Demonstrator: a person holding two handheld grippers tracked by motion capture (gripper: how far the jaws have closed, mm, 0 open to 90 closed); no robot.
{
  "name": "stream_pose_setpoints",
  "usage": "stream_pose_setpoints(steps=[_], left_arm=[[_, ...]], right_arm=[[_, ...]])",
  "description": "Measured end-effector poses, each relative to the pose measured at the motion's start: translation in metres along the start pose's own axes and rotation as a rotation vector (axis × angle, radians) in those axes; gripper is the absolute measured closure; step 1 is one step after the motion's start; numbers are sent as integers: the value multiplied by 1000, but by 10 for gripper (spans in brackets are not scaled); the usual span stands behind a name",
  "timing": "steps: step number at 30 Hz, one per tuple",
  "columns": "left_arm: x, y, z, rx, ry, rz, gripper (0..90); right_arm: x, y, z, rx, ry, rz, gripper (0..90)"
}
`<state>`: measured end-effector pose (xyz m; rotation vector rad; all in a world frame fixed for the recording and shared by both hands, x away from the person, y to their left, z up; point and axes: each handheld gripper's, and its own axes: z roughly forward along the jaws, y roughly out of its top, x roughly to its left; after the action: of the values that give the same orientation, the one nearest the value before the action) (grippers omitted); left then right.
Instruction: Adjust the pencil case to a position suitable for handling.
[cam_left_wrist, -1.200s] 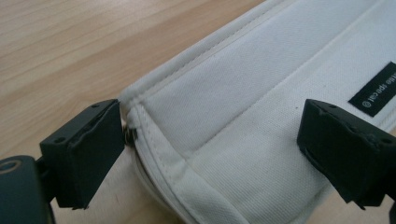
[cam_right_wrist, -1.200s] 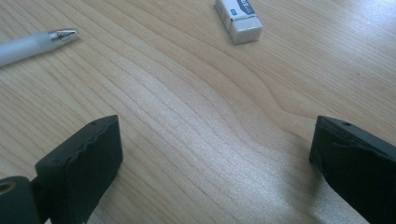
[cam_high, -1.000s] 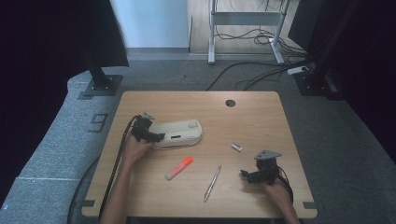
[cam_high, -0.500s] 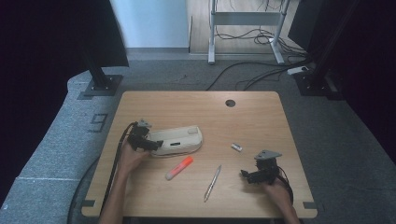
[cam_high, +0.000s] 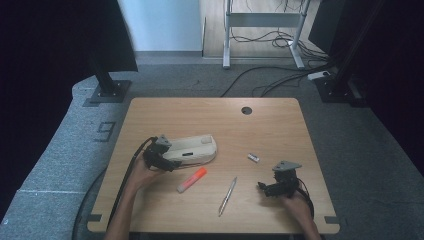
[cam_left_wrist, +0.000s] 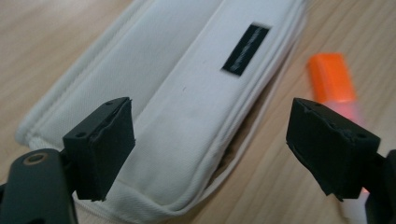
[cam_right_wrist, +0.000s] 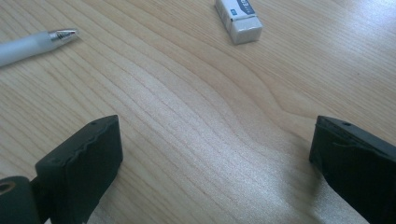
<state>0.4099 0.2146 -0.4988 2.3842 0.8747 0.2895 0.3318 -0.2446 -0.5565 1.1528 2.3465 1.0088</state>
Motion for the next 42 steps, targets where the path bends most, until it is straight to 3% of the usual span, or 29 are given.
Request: stream_pose_setpoints(steps=[4, 5, 7, 12, 20, 25, 29, 36, 38, 42], left_arm=[[8, -12, 10, 23, 30, -3, 227], [5, -18, 12, 1, 61, 33, 241], [3, -19, 12, 1, 76, 42, 266], [1, -18, 11, 17, 88, 60, 370], [-3, -13, 9, 1, 83, 38, 576], [-6, -6, 5, -19, 52, 5, 634], [-3, -6, -2, -64, 8, -58, 679], [-5, -4, -12, -111, 10, -99, 722], [-3, -5, -18, -130, -5, -129, 728], [-2, -5, -21, -142, -14, -148, 734]], right_arm=[[0, 0, 0, 0, 0, 0, 21], [0, 0, 0, 0, 0, 0, 21], [0, 0, 0, 0, 0, 0, 21], [0, 0, 0, 0, 0, 0, 21], [0, 0, 0, 0, 0, 0, 21], [0, 0, 0, 0, 0, 0, 21], [0, 0, 0, 0, 0, 1, 21], [0, 0, 0, 0, 0, 0, 22], [0, 0, 0, 0, 0, 0, 22], [0, 0, 0, 0, 0, 0, 22]])
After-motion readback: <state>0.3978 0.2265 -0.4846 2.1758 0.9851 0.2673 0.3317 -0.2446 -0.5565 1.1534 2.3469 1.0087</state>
